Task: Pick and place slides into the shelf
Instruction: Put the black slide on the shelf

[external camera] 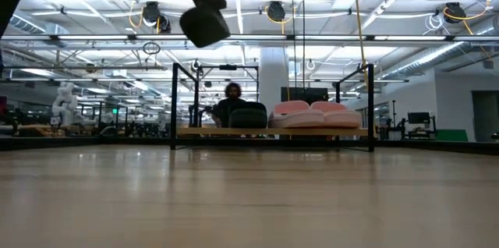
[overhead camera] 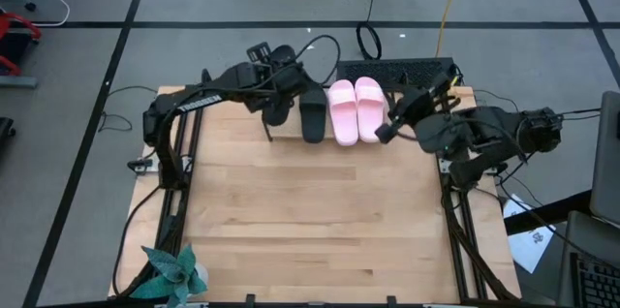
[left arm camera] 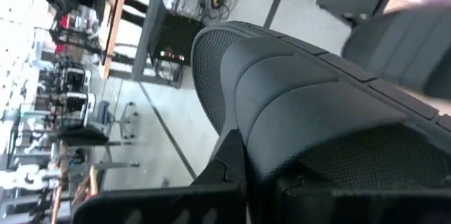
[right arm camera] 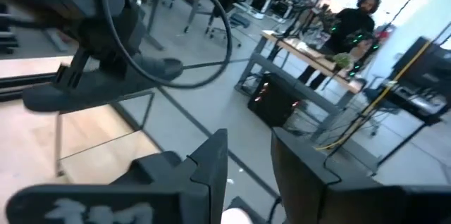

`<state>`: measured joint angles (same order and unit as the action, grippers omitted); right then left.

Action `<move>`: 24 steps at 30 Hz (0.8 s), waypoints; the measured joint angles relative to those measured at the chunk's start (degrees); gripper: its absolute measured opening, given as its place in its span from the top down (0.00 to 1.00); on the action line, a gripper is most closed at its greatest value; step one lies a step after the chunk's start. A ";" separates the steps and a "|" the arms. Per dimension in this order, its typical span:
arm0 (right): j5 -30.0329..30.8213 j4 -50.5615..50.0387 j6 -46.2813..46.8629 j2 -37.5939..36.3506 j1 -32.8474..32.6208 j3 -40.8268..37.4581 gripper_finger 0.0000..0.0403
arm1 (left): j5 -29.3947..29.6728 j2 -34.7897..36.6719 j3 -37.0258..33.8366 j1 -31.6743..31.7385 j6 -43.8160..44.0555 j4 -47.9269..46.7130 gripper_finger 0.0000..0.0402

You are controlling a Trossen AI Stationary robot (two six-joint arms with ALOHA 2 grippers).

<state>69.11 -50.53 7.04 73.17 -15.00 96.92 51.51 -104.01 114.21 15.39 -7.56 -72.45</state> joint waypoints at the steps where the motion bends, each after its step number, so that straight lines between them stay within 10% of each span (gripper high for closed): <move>1: -0.02 1.09 -1.56 0.00 0.79 0.00 0.76 | -0.43 -0.36 0.00 0.46 -1.26 1.90 1.00; 24: -0.40 6.14 -15.93 0.00 14.47 0.07 0.76 | -4.92 -16.01 -0.01 6.04 -5.40 8.91 1.00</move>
<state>68.70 -44.39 -8.88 73.17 -0.53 96.99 46.60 -120.02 114.20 21.43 -12.97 -63.54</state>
